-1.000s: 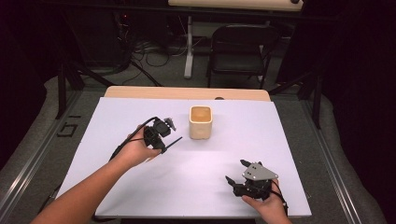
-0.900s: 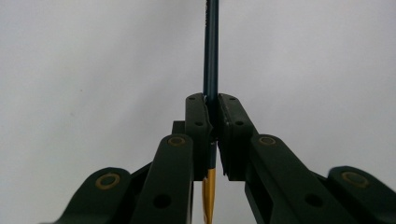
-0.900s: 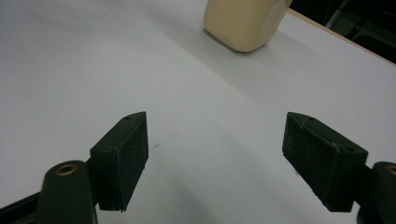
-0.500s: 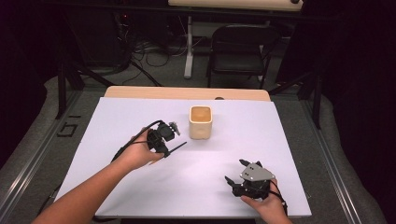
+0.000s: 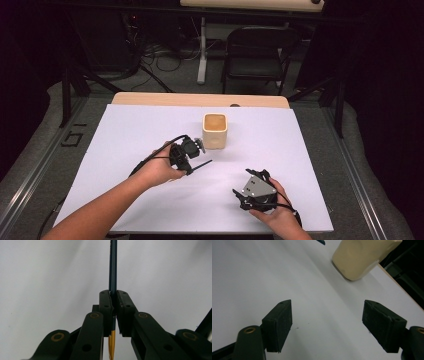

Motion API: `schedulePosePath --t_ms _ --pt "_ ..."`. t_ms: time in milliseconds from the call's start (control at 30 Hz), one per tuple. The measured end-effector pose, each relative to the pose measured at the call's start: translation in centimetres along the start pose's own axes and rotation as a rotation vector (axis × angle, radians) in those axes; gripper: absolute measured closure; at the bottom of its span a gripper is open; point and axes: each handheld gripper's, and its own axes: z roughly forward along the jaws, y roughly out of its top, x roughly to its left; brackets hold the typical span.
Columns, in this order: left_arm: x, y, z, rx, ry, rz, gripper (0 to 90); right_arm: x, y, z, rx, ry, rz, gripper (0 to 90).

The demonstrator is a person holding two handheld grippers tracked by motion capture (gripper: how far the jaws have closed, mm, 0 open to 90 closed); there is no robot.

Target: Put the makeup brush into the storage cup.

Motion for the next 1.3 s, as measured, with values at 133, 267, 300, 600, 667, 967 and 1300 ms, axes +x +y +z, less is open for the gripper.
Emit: schedulePosePath --t_ms 133,267,300,600,667,967,1300 --pt "-0.5 0.4 0.1 0.003 -0.004 0.013 83.4 0.1 0.9 0.5 0.007 -0.005 -0.068 24.9" --pt "-0.6 0.6 0.1 0.004 -0.004 0.019 83.4 0.4 1.9 1.1 -0.002 0.017 -0.118 25.6" --pt "-0.6 0.6 0.1 0.003 -0.002 0.020 83.4 0.4 2.2 1.2 -0.001 0.021 -0.130 26.2" --pt "-0.7 0.4 -0.2 0.008 -0.004 0.029 83.4 0.4 4.4 2.3 0.007 0.033 -0.199 32.7" --pt "-0.7 0.3 -0.2 0.006 -0.007 0.026 83.4 0.5 4.7 2.5 0.011 0.023 -0.213 32.8" --pt "-1.1 0.1 -0.1 0.013 -0.010 0.041 83.4 1.9 4.4 3.1 0.039 -0.019 -0.314 35.3" --pt "-1.5 0.1 0.2 0.023 -0.014 0.056 83.4 3.1 3.8 3.0 0.060 -0.042 -0.400 38.4"
